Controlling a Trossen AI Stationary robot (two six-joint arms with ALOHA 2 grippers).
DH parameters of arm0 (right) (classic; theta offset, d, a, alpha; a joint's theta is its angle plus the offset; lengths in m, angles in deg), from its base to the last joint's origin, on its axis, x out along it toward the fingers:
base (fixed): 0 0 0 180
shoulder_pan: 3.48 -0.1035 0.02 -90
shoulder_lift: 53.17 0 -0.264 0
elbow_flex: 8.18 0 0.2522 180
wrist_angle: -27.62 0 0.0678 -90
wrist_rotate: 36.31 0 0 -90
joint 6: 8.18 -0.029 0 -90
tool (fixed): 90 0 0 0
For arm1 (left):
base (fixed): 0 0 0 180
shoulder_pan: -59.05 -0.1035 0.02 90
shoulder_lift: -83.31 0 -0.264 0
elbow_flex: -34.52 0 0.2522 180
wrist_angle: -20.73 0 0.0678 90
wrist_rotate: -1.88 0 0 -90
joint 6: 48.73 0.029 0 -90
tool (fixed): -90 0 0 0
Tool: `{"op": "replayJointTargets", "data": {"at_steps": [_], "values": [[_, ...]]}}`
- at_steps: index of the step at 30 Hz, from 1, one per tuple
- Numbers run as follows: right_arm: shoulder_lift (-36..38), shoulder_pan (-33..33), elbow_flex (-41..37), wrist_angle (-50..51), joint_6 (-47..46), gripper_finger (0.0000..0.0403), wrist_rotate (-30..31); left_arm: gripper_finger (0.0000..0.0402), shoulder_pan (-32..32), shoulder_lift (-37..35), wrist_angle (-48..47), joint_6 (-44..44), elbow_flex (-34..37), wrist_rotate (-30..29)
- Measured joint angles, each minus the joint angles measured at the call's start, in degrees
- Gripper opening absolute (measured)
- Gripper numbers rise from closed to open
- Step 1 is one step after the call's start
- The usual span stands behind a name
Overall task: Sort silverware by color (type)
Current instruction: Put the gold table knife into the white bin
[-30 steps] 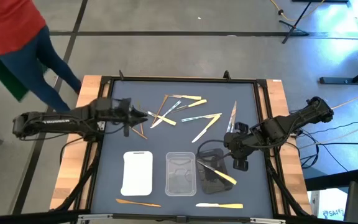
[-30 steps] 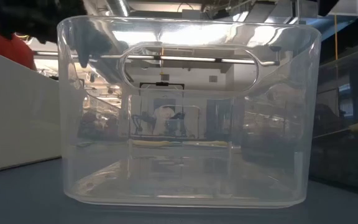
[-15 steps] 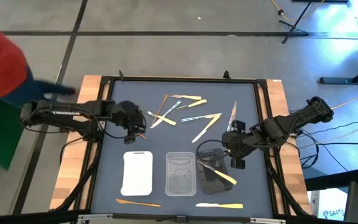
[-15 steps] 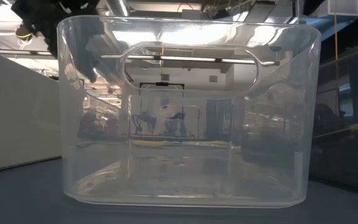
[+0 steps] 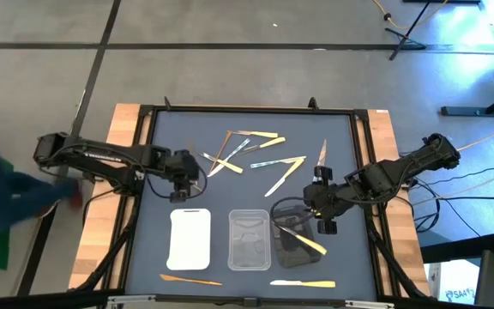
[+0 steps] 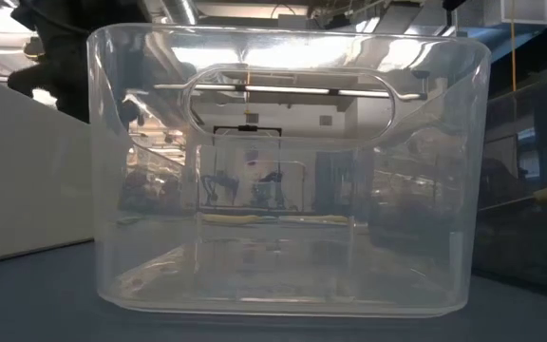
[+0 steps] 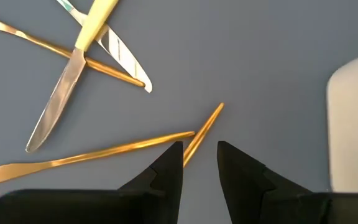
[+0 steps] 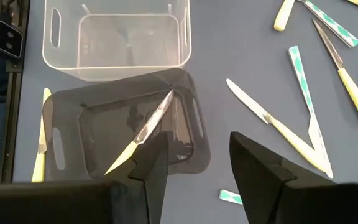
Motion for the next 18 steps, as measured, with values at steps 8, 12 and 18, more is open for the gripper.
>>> {"op": "replayJointTargets", "data": {"at_steps": [8, 12, 18], "values": [[0.0, 0.0, 0.0, 0.02, 0.0, 0.0159, 0.0, 0.0092, -0.09, 7.03, 0.1, 1.13, -0.02, -0.08], [0.0, 0.0, 0.0, 0.09, 0.0, 0.0159, 0.0, 0.0092, -0.09, 9.75, 0.09, 1.19, -0.02, -0.13], [0.0, 0.0, 0.0, 0.21, 0.0, 0.0159, -0.02, 0.0092, -0.1, 12.48, 0.1, 1.65, -0.02, -2.5]]}}
